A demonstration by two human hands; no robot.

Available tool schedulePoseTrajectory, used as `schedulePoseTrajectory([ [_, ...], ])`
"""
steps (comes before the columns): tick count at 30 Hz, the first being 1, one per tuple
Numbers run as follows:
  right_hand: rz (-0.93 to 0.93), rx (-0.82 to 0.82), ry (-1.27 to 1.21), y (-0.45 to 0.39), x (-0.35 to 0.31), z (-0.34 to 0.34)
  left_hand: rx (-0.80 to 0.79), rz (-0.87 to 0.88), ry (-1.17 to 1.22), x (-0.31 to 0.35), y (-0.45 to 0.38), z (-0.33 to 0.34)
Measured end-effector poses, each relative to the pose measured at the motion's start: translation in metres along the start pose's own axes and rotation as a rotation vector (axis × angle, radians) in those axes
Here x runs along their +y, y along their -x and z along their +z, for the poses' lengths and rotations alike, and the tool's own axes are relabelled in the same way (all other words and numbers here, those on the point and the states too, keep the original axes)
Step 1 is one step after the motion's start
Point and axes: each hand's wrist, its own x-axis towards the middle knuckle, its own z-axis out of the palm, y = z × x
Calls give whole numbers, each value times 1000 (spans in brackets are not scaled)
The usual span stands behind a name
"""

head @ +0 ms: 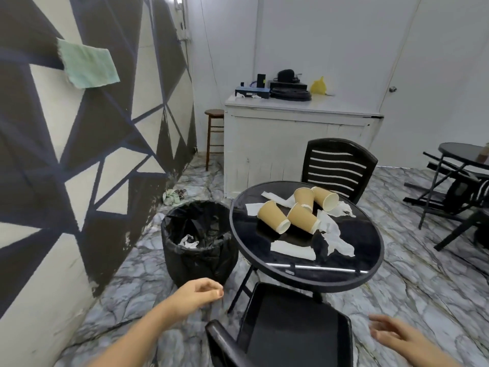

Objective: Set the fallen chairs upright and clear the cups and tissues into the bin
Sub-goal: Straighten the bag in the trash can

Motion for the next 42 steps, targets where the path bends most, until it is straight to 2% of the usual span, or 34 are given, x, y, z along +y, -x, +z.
schedulePoseTrajectory([
  [3,-103,-135,280,-42,-48,36,109,-18,-152,1,-9,-14],
  [10,-341,-380,646,-109,-150,168,308,-76,-477,-3,-7,-57],
  [15,-431,-430,788,-144,-194,260,238,-128,-795,-22,-11,-99],
  [22,-366,-385,878,-196,-234,346,183,-128,-884,-44,-58,-187],
  [30,-291,-278,837,-235,-264,381,128,-38,-885,-43,-117,-252],
  [42,-246,-171,807,-286,-283,364,43,31,-856,-23,-201,-261],
])
